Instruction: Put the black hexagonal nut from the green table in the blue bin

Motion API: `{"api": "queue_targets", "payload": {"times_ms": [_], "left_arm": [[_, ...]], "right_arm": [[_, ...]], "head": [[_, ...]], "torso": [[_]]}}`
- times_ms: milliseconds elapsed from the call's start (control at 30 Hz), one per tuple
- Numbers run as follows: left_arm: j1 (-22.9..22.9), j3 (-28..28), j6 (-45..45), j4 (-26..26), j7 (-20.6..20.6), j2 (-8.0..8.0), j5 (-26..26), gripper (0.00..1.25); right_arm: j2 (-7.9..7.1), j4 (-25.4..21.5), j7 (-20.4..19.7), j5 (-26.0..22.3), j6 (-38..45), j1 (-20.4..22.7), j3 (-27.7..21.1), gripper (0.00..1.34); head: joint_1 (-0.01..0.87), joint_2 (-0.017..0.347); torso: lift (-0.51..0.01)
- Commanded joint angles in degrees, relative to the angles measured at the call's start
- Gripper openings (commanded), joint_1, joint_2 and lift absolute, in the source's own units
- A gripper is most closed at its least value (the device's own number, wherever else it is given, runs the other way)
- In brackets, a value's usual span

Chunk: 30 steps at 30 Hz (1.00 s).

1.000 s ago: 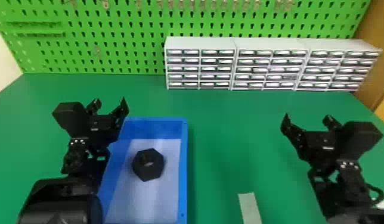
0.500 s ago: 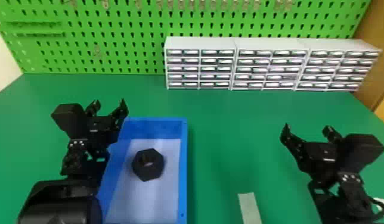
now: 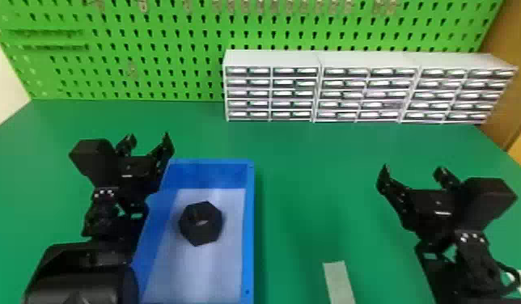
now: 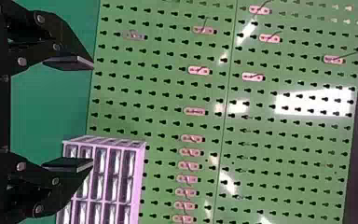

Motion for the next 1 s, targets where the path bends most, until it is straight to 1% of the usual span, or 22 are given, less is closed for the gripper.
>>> {"api": "queue_targets", "payload": {"times_ms": [0, 767, 967], "left_arm": [[0.0, 0.0, -0.1, 0.0, 0.0, -0.15, 0.0, 0.74], [0.3, -0.2, 0.0, 0.0, -0.1, -0.15, 0.0, 0.74], [0.3, -0.4, 0.0, 0.0, -0.6, -0.15, -0.1, 0.74]], "right_arm": [[-0.04, 0.0, 0.0, 0.0, 0.1, -0.1, 0.0, 1.12], [-0.30, -0.2, 0.0, -0.2, 0.1, -0.1, 0.0, 1.12], [-0.65, -0.3, 0.0, -0.2, 0.1, -0.1, 0.3, 1.12]], "head": [[0.686, 0.051], [0.686, 0.051], [0.686, 0.051]], "torso": [[-0.097], [-0.097], [-0.097]]}}
